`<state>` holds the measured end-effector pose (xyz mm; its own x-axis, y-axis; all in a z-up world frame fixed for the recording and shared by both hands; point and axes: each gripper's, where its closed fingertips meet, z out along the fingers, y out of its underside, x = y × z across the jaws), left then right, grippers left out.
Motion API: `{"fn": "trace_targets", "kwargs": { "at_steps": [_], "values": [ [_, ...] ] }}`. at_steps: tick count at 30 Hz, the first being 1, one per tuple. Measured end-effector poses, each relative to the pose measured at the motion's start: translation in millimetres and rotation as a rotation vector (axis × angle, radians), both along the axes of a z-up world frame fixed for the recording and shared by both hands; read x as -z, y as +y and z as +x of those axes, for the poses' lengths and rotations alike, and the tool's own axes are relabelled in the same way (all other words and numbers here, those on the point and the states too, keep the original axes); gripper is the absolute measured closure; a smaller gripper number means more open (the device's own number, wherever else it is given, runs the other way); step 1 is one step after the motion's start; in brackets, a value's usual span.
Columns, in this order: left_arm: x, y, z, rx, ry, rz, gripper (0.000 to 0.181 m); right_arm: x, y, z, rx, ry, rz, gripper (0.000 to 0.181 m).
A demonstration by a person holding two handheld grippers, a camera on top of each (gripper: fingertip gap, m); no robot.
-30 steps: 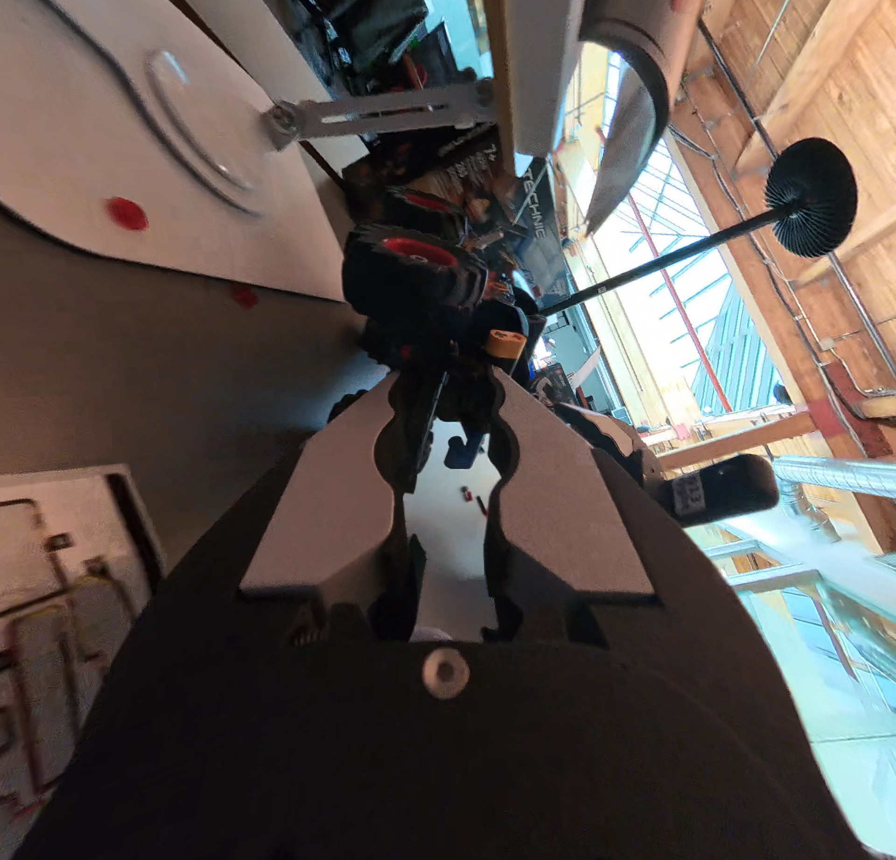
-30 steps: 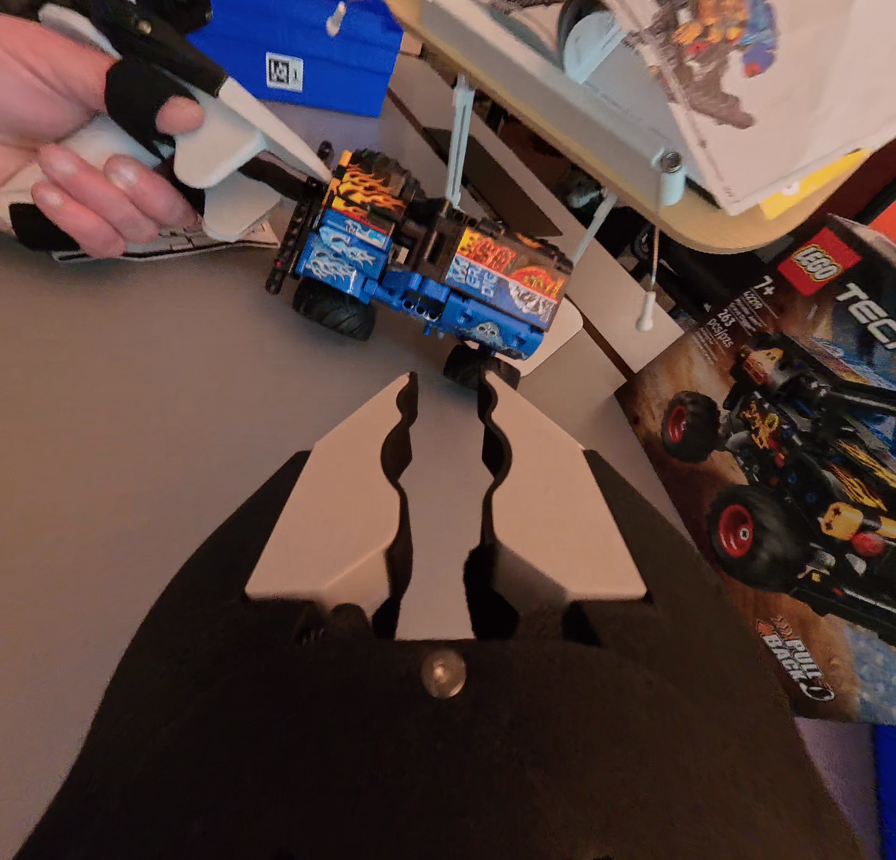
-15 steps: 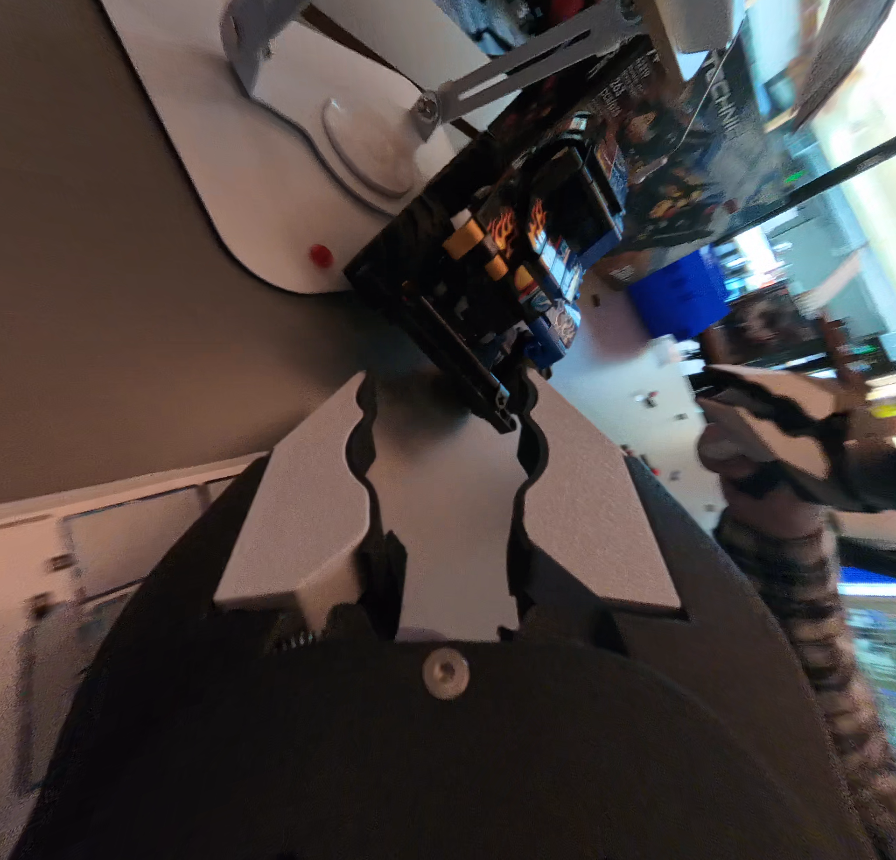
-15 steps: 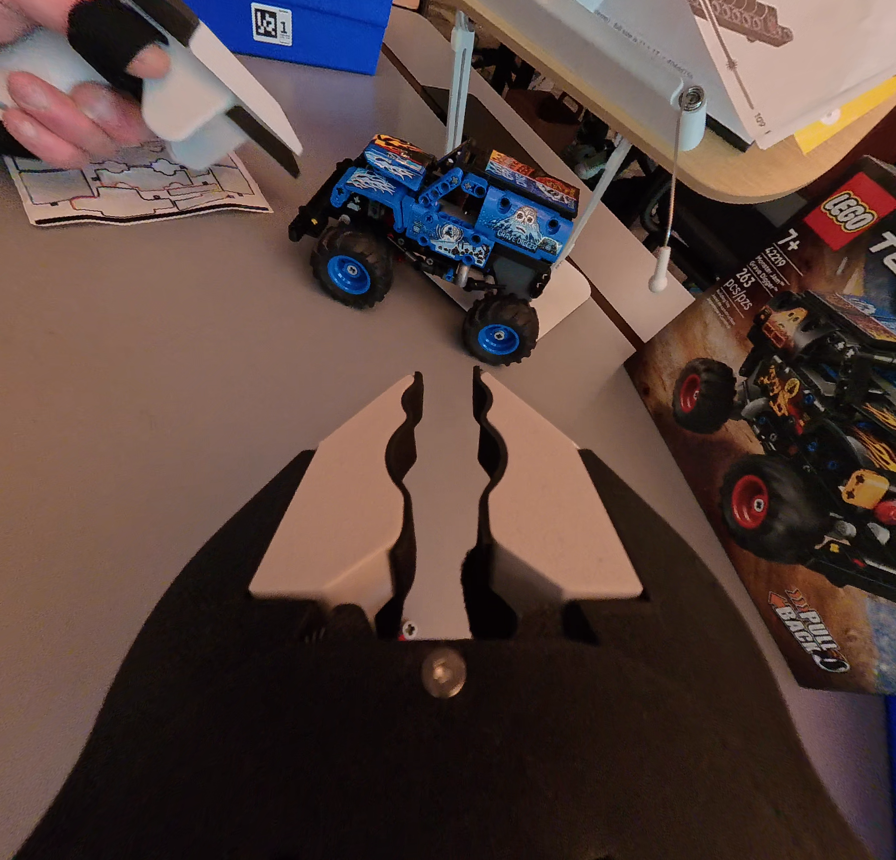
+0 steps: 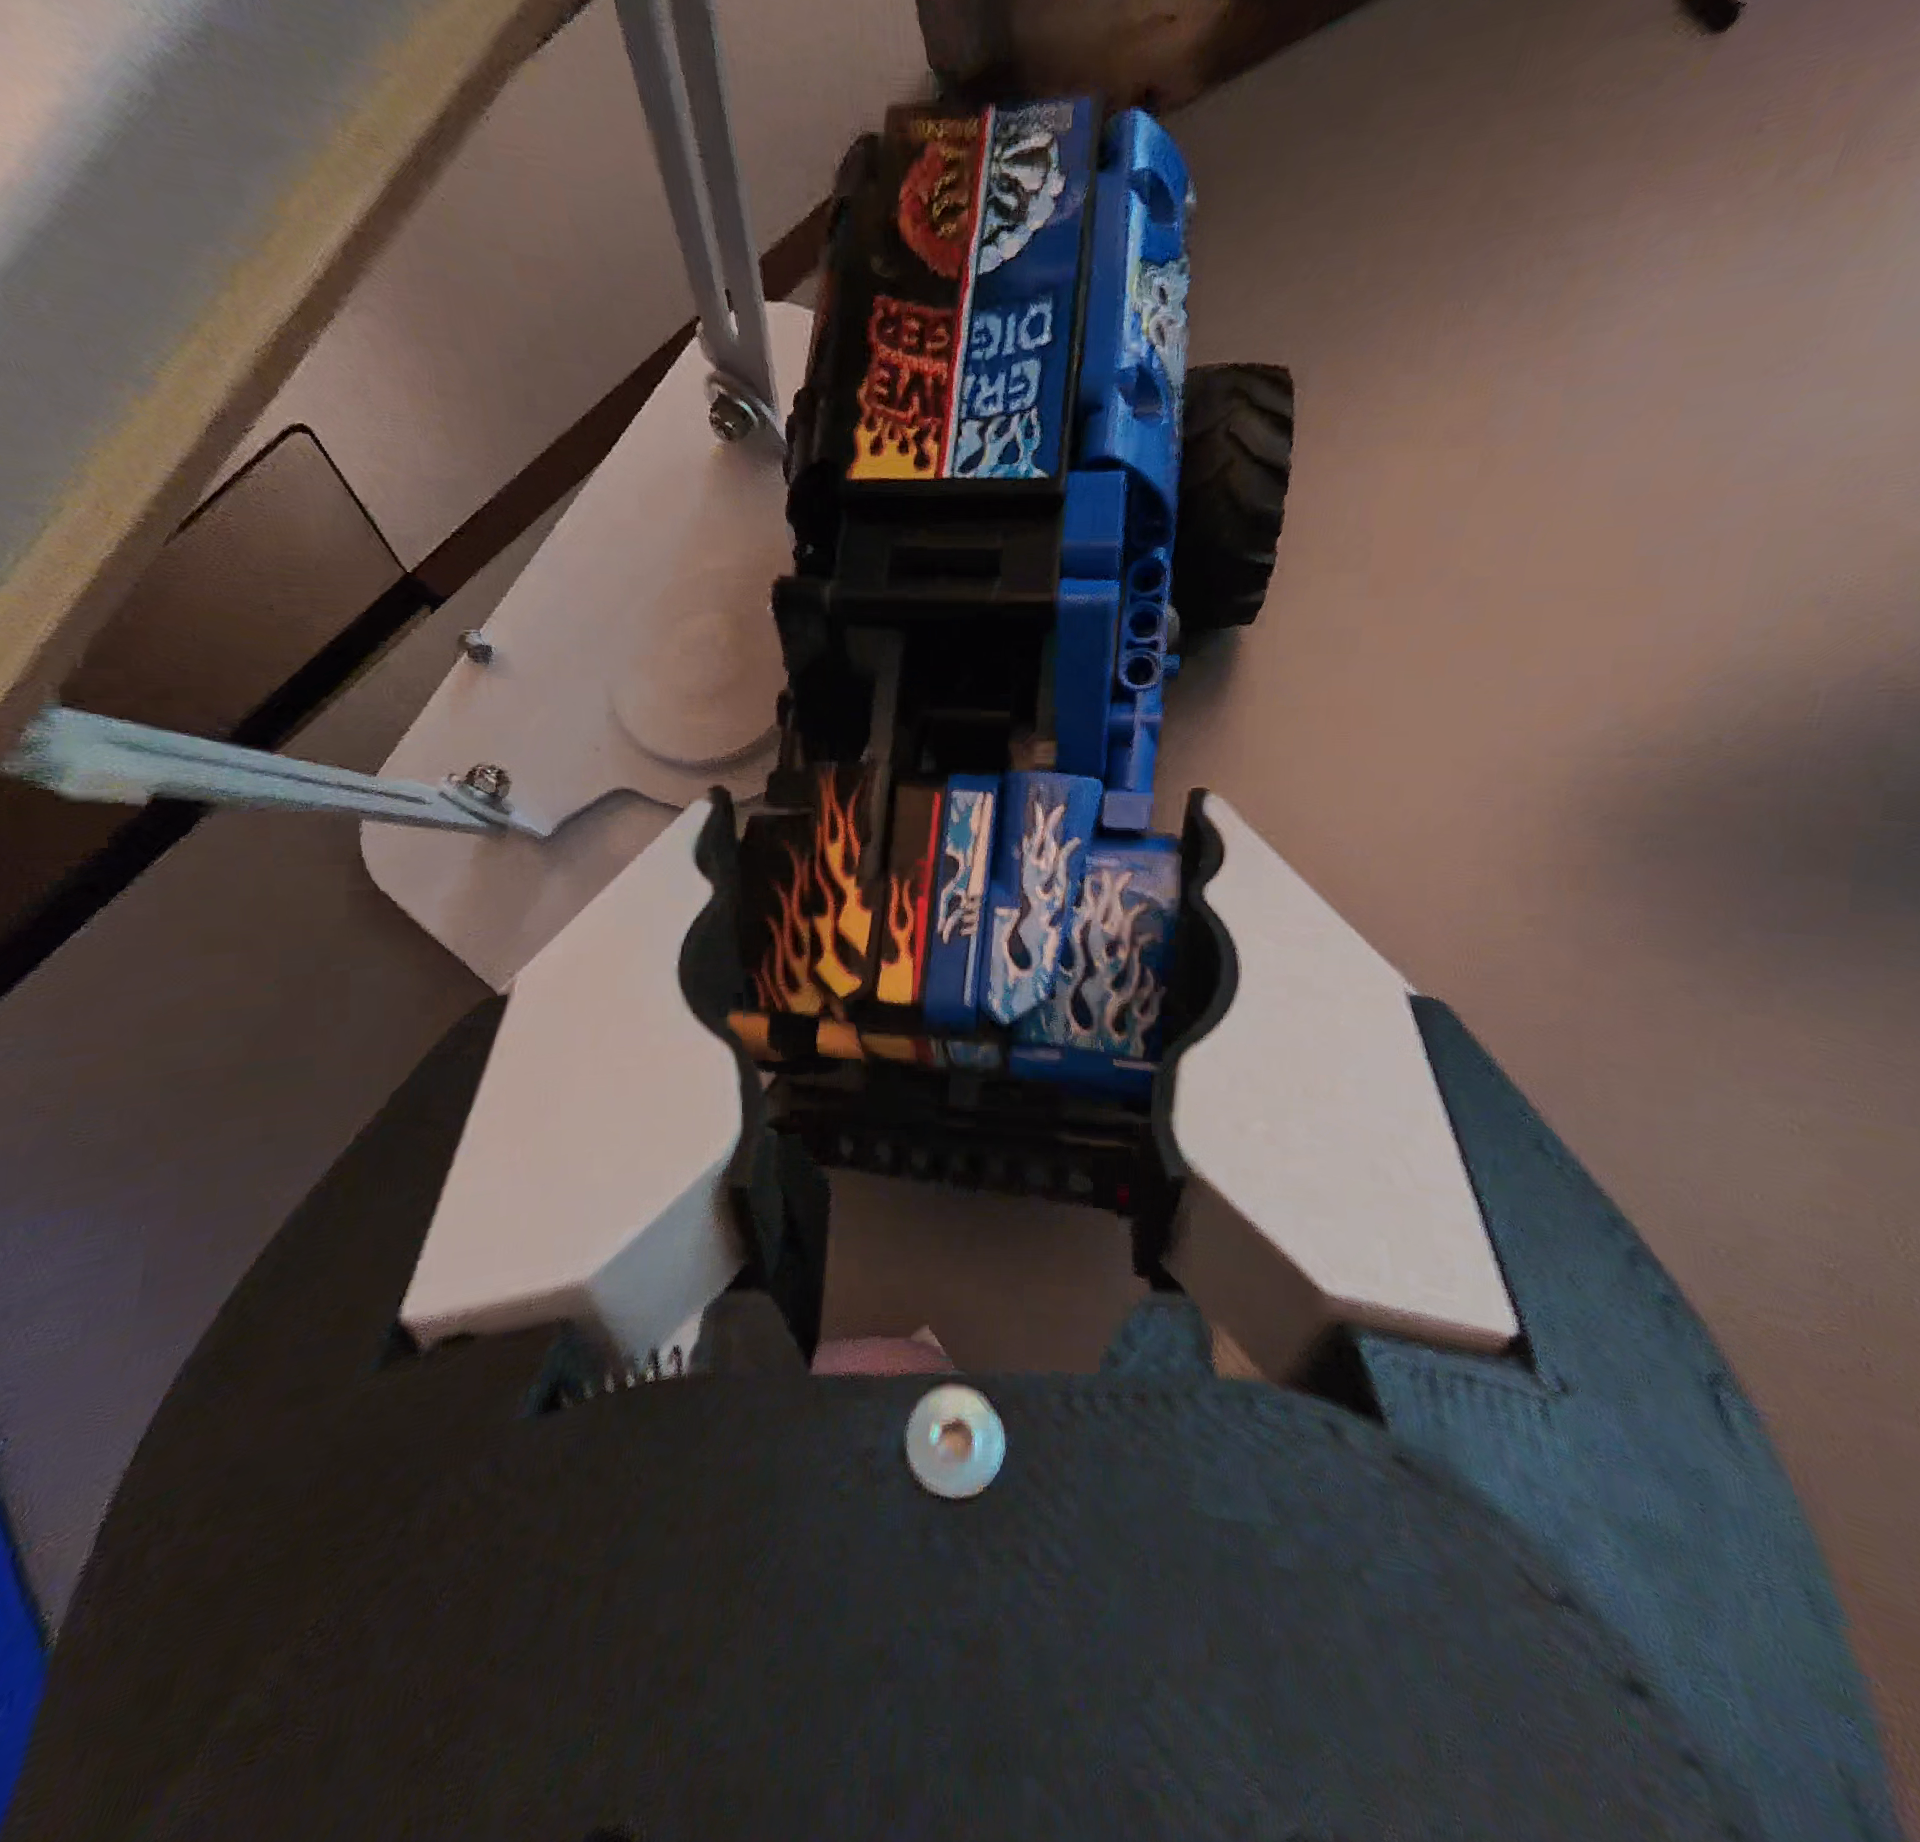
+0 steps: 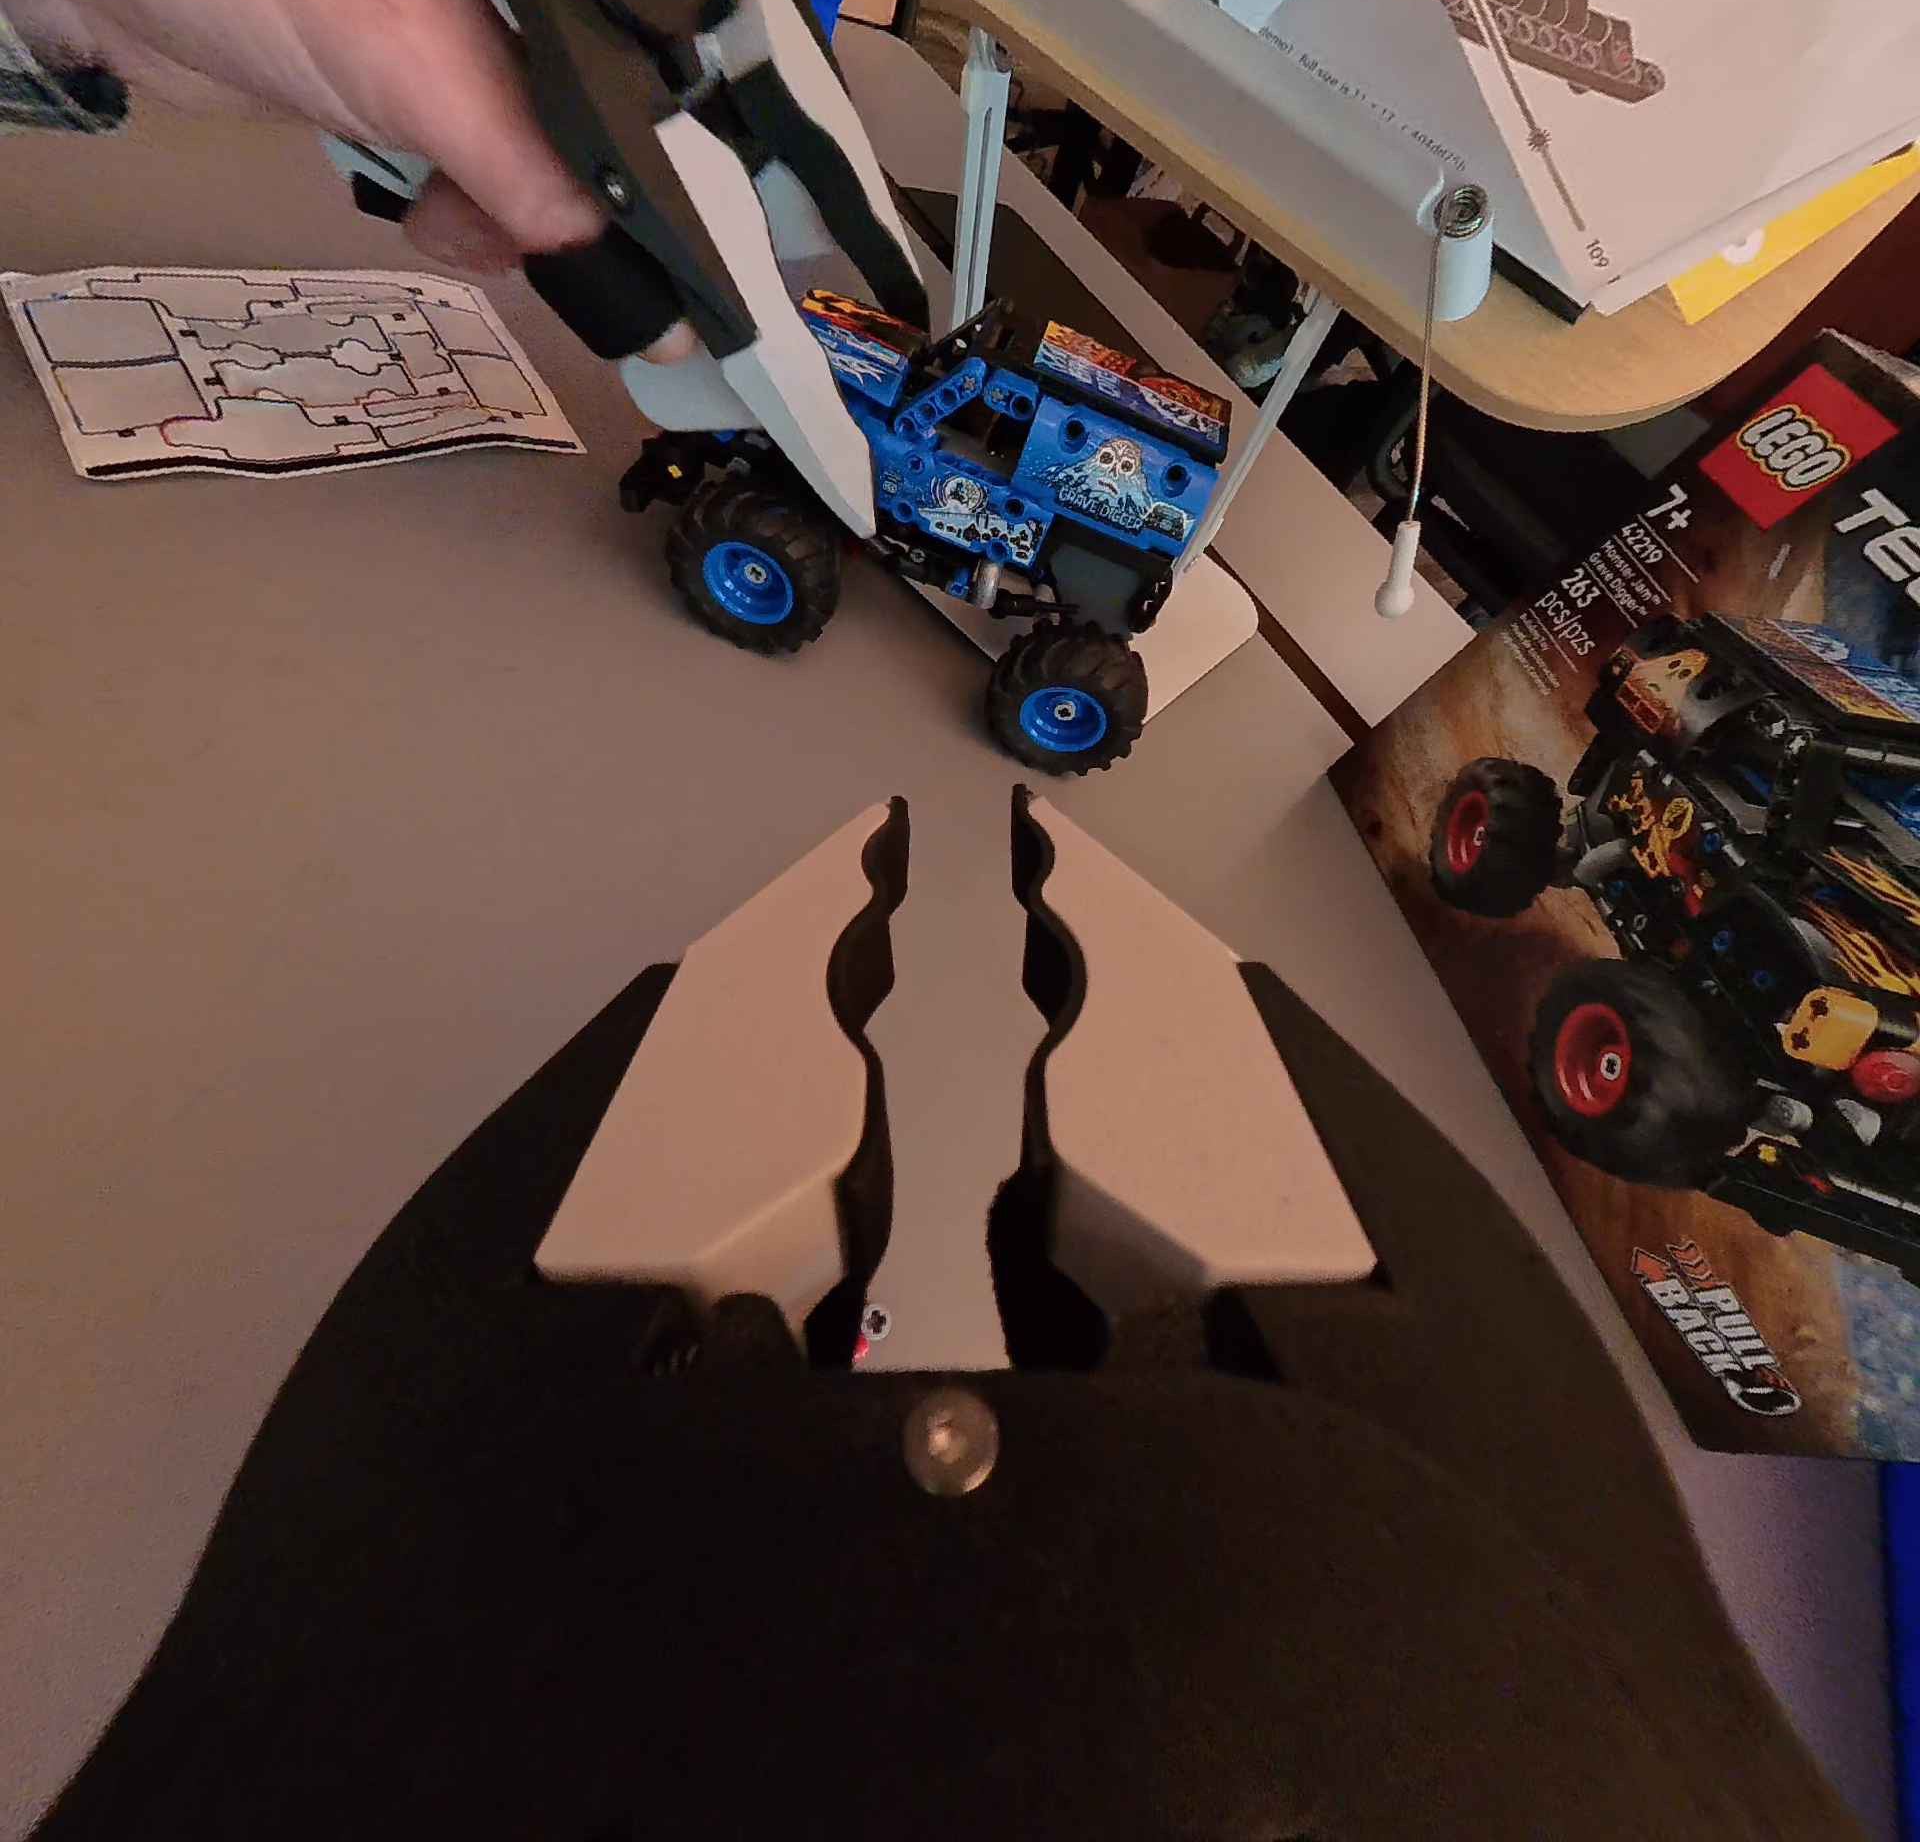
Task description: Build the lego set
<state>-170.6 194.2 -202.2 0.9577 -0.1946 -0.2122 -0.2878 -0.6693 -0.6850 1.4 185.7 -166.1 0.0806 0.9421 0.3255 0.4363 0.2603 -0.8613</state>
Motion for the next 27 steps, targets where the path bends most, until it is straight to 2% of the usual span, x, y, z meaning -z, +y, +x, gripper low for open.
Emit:
{"fn": "trace_targets", "kwargs": {
  "at_steps": [4,11,18,19,22,27],
  "values": [
    [0.3,6.3,1.7,0.040,-0.009,-0.003,0.099,-0.9,0.4,0.8,-0.005,0.005,-0.003,0.164],
    [-2.2,-6.7,6.2,0.093,-0.026,0.042,0.100,-5.2,5.9,6.8,0.006,0.022,-0.009,0.164],
    [-13.3,-41.6,46.3,0.325,-0.058,0.061,0.100,-6.7,12.0,12.2,0.020,0.030,-0.018,0.164],
    [-14.5,-47.6,51.5,0.369,-0.048,0.064,0.109,-7.1,13.0,13.0,0.022,0.033,-0.021,0.164],
    [-9.8,-67.0,59.8,0.503,-0.056,0.034,0.108,-8.3,15.0,14.8,0.029,0.040,-0.026,0.164],
    [0.2,-79.3,51.1,0.551,-0.049,0.010,0.107,-7.1,14.3,14.5,0.029,0.031,-0.019,0.164]
  ]
}}
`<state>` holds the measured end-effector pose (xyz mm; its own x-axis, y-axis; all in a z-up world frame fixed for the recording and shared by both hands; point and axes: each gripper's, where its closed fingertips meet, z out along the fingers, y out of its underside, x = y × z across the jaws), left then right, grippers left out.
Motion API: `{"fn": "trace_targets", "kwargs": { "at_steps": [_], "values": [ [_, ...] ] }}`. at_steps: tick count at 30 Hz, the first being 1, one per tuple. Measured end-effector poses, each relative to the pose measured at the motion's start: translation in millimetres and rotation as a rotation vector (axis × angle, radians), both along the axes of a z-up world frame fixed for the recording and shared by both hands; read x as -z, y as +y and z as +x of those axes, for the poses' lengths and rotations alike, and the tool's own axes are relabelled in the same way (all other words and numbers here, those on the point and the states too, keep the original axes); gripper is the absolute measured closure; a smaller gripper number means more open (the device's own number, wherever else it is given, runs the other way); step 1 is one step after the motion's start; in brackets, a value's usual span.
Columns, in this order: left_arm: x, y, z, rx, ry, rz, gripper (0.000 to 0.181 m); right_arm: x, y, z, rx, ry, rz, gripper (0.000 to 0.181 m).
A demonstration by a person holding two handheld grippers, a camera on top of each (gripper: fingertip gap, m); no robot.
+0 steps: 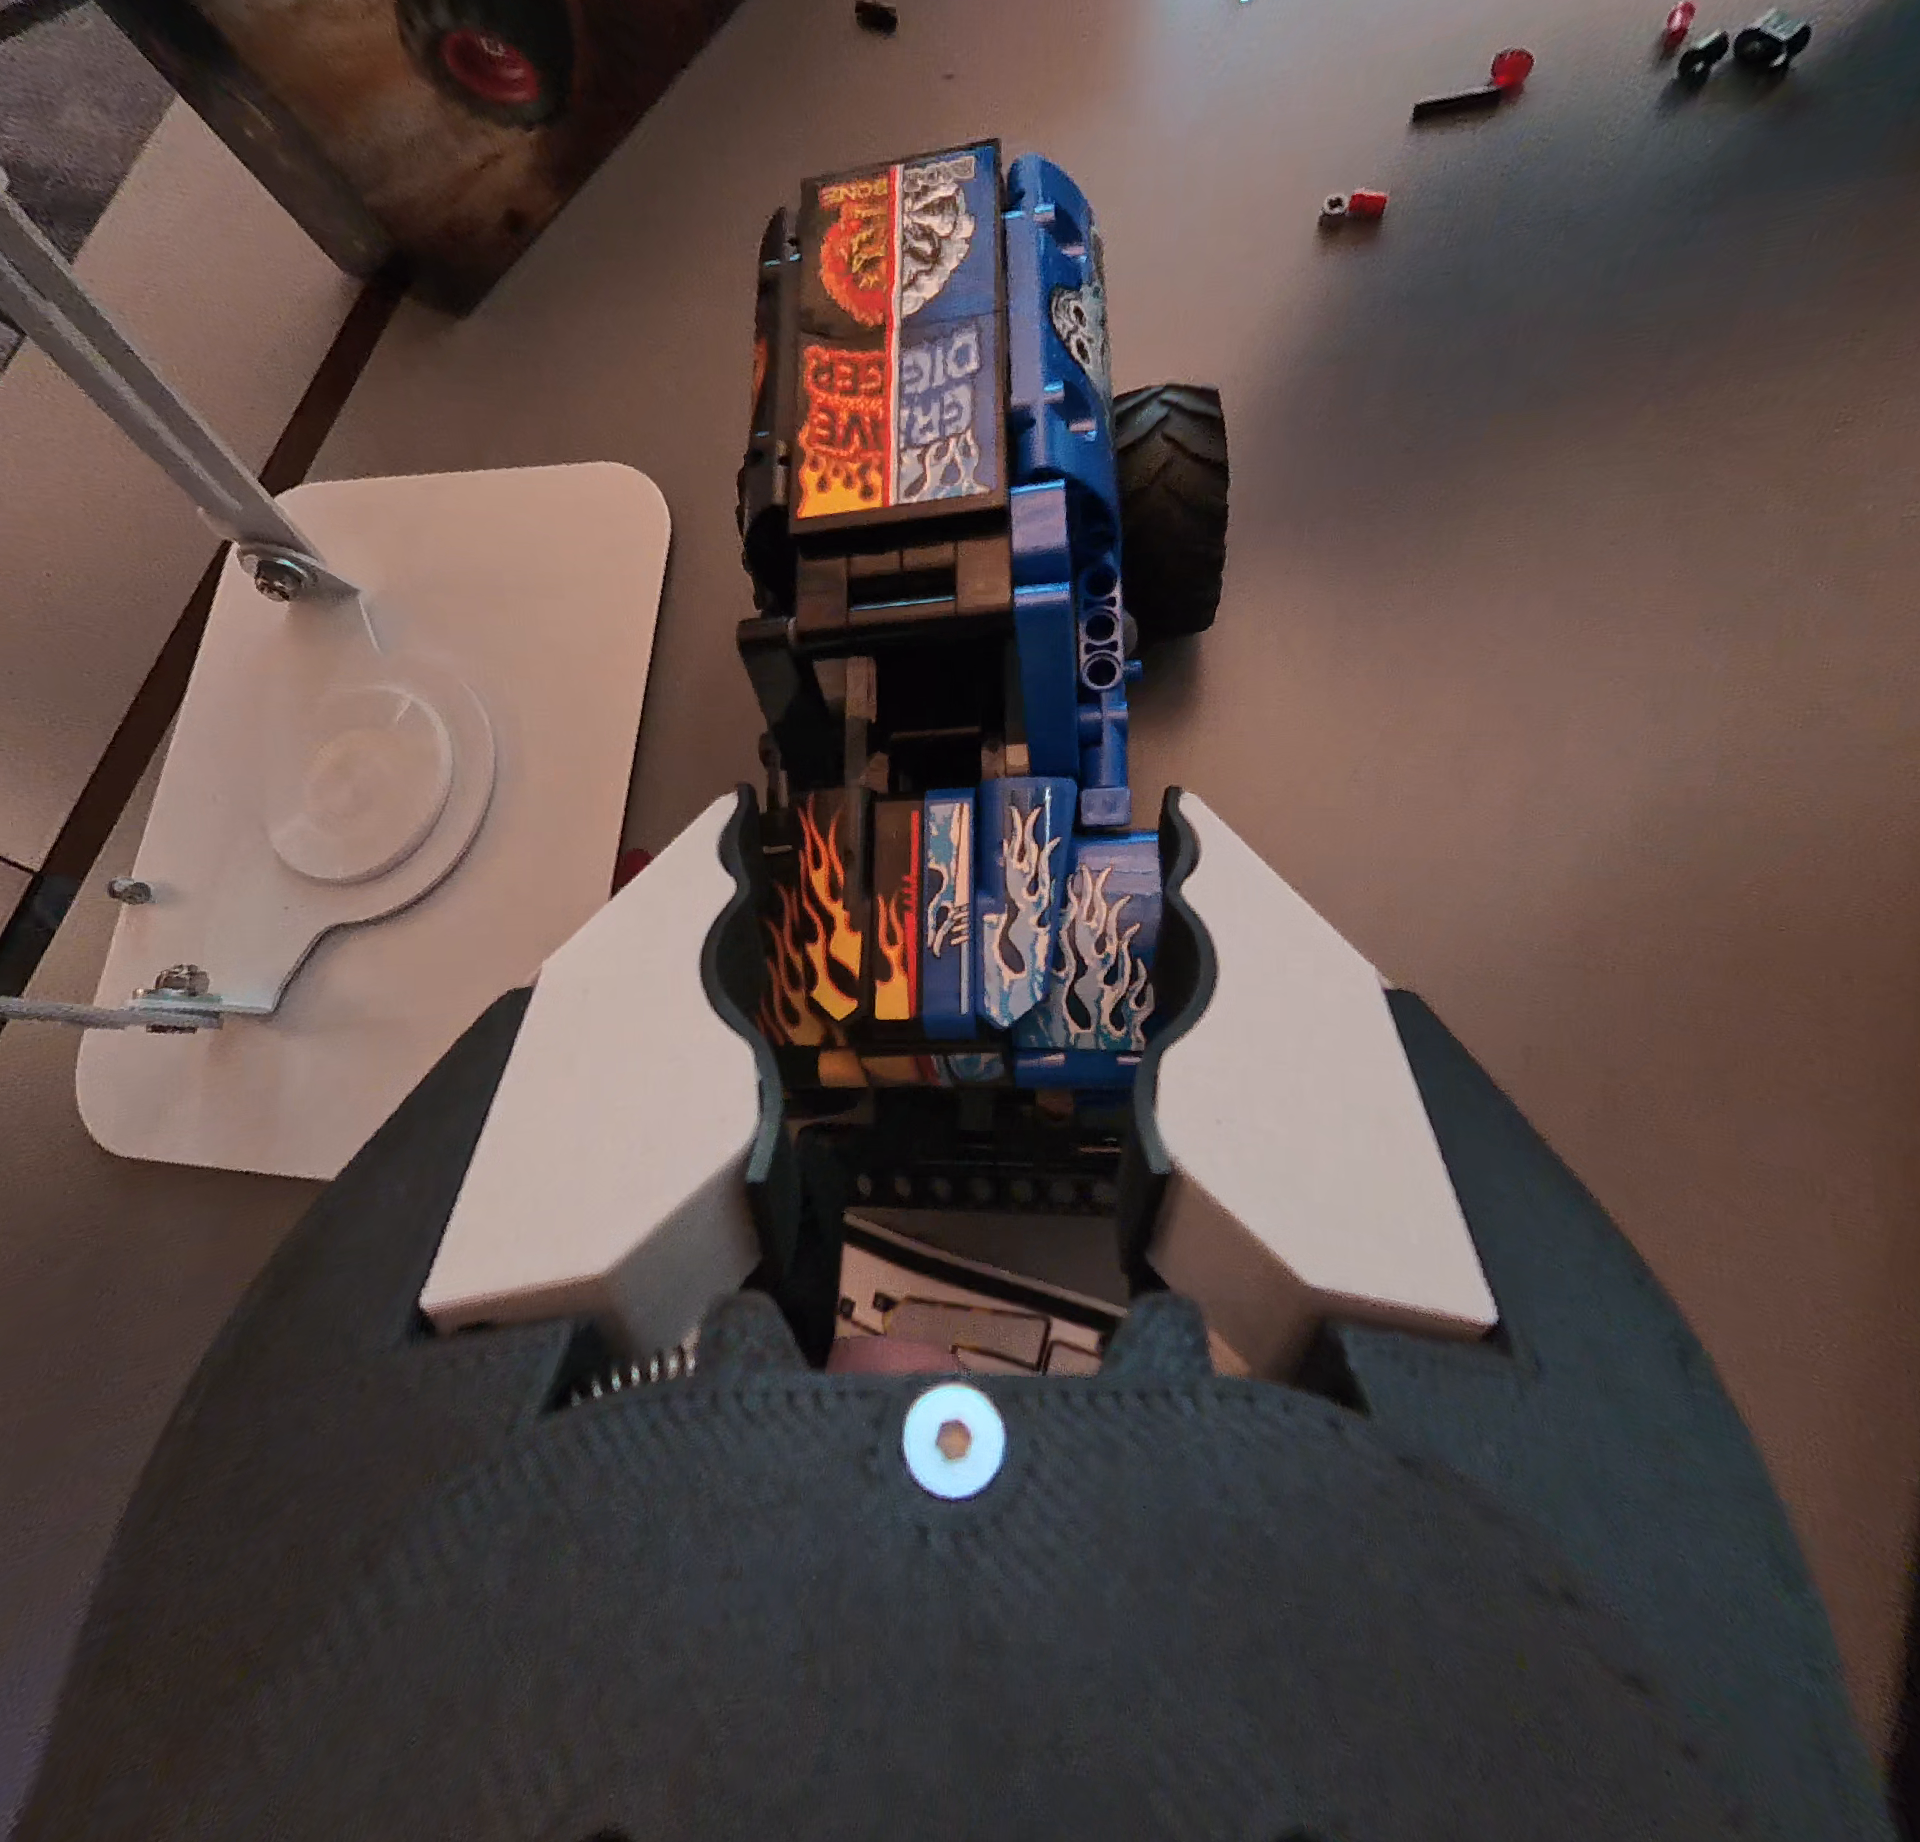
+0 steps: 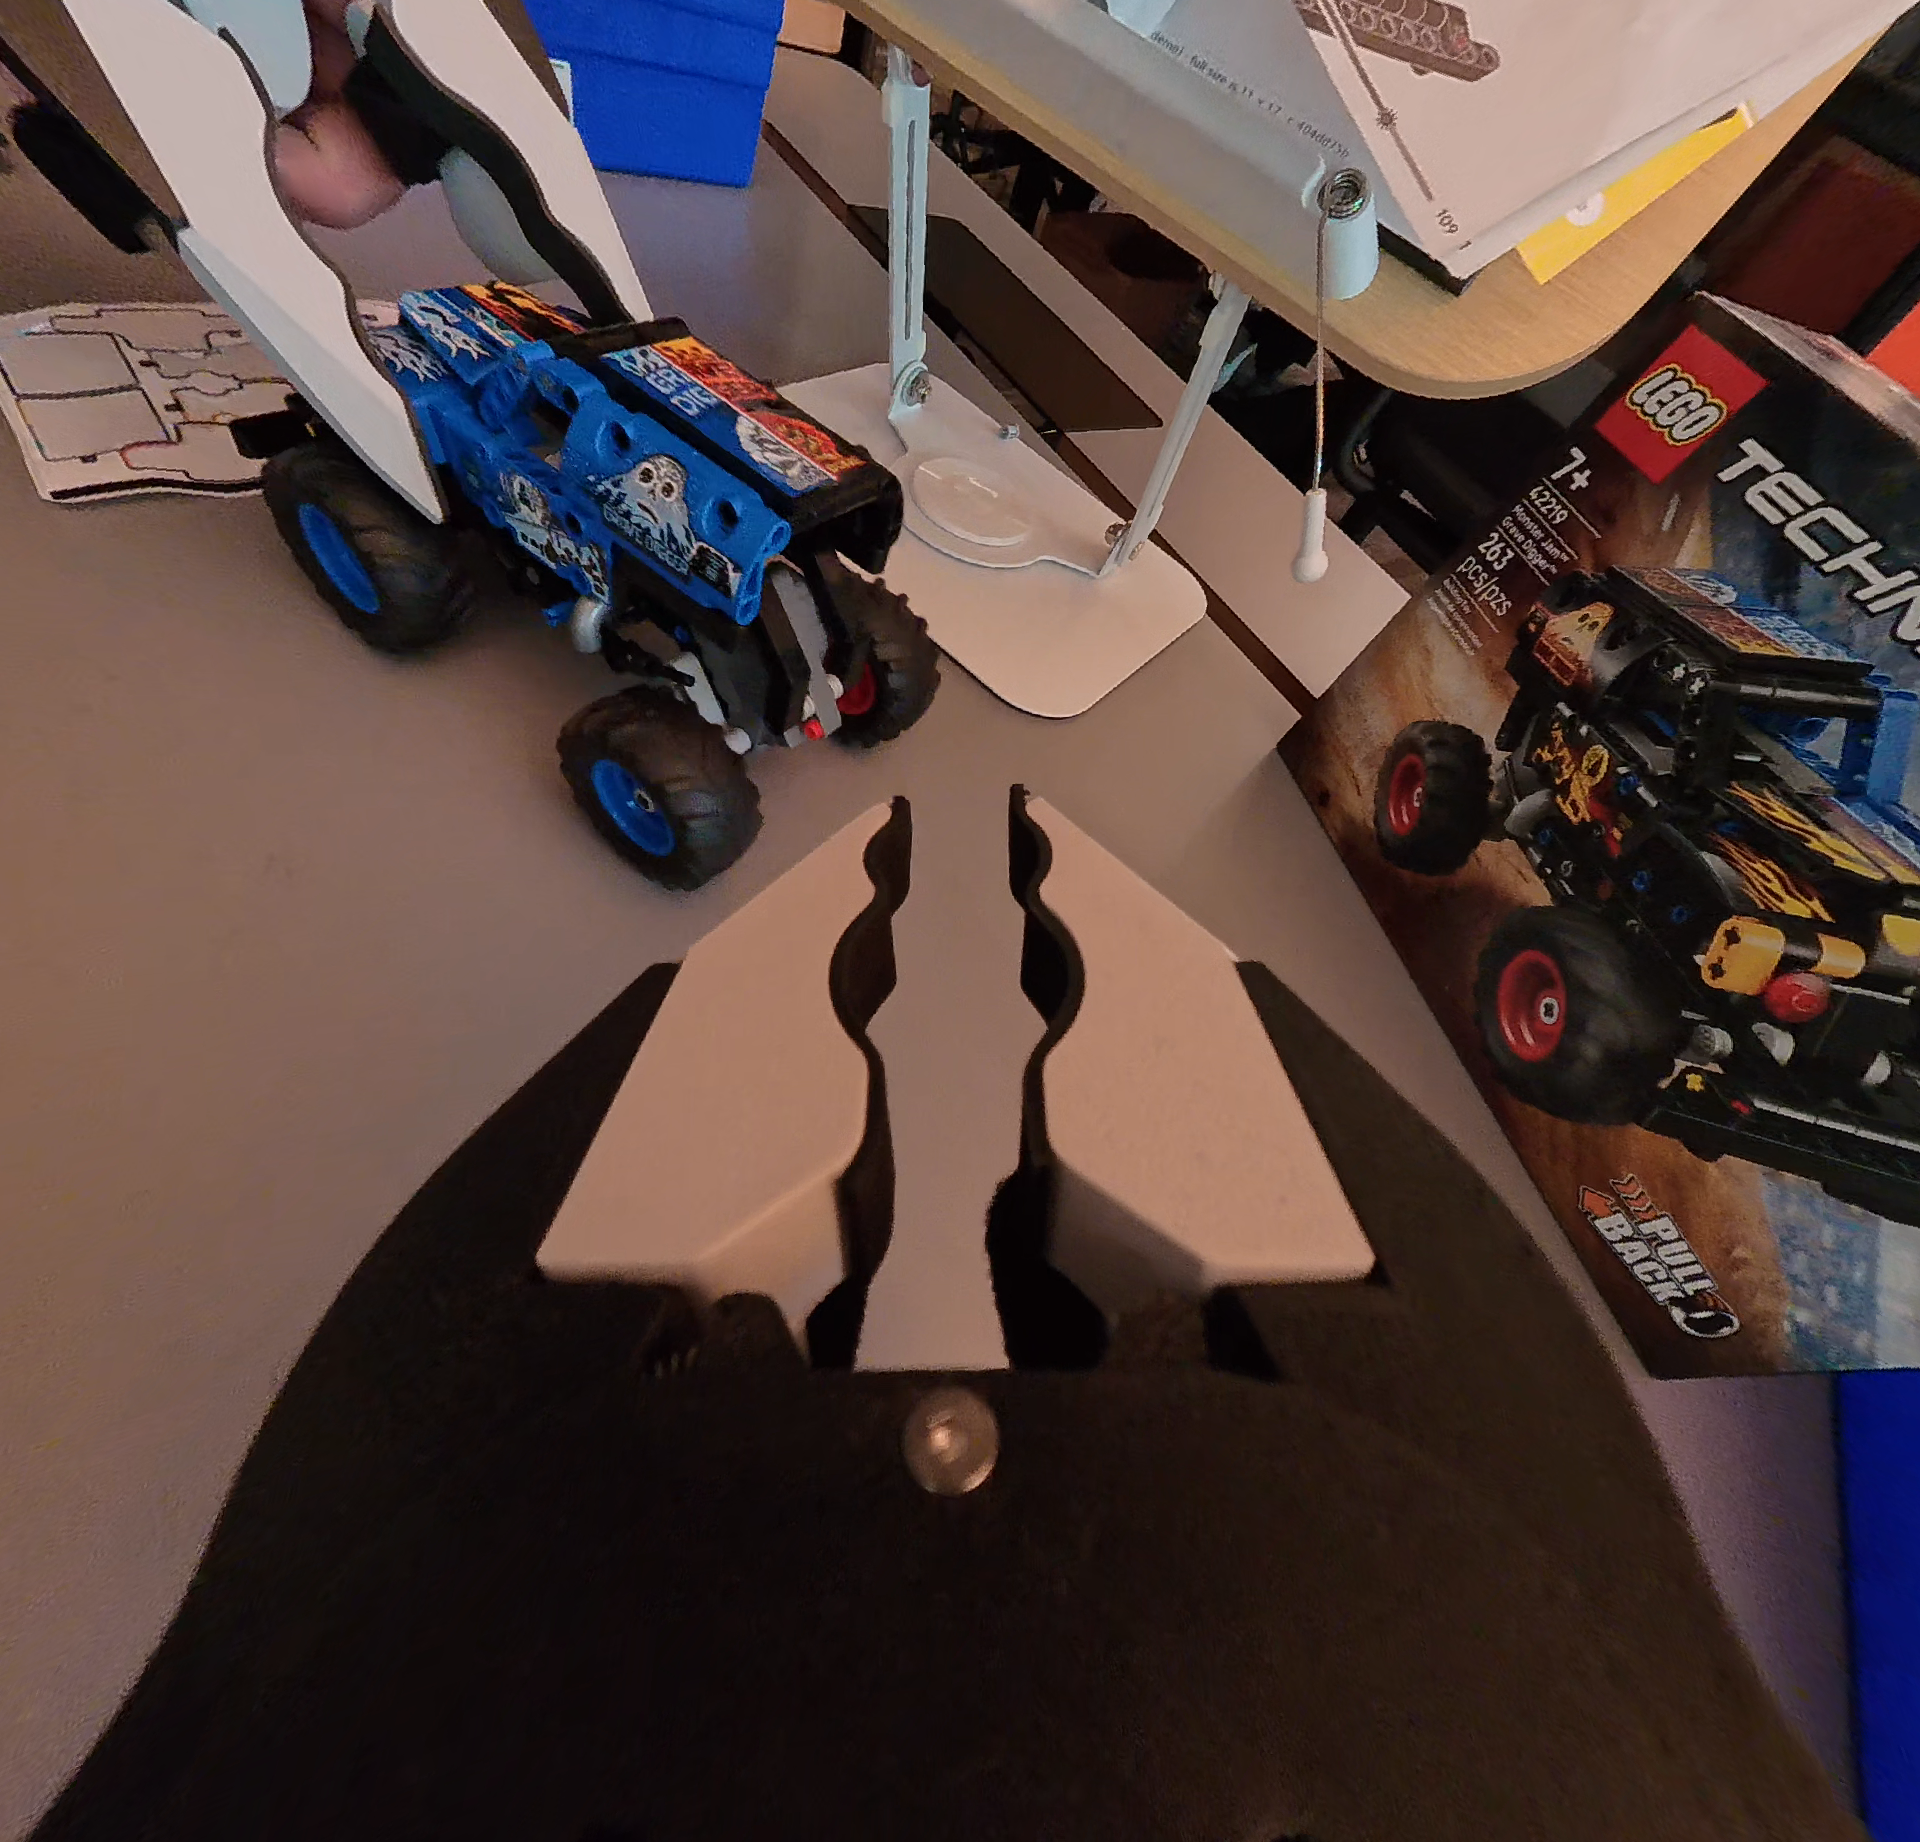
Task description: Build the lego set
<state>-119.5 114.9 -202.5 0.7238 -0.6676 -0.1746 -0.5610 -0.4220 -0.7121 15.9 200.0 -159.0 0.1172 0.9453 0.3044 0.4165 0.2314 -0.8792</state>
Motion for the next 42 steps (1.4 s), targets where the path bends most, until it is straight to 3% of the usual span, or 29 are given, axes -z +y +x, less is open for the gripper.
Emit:
{"fn": "trace_targets", "kwargs": {
  "at_steps": [5,10,11,13,27,36,42],
  "values": [
    [-7.3,-3.5,-4.1,-0.002,-0.013,-0.014,0.094,-8.0,9.6,6.7,0.044,0.032,-0.012,0.164],
    [-17.2,5.3,13.7,-0.014,-0.016,-0.007,0.088,-18.3,29.5,21.0,0.131,0.085,-0.048,0.164],
    [-13.8,9.4,16.5,-0.018,0.026,-0.018,0.088,-20.5,33.1,24.1,0.147,0.096,-0.056,0.164],
    [-4.2,17.7,13.5,-0.059,0.121,-0.056,0.109,-25.0,40.9,31.4,0.184,0.120,-0.071,0.164],
    [-3.5,-21.0,-13.3,0.116,0.067,-0.090,0.112,-51.7,90.1,99.7,0.374,0.341,-0.222,0.164],
    [-3.1,2.6,18.6,0.097,0.100,-0.058,0.111,-62.8,114.7,152.5,0.478,0.462,-0.278,0.163],
    [-4.0,4.3,36.3,0.269,0.148,-0.060,0.112,-51.7,123.8,168.9,0.510,0.465,-0.317,0.163]
  ]
}}
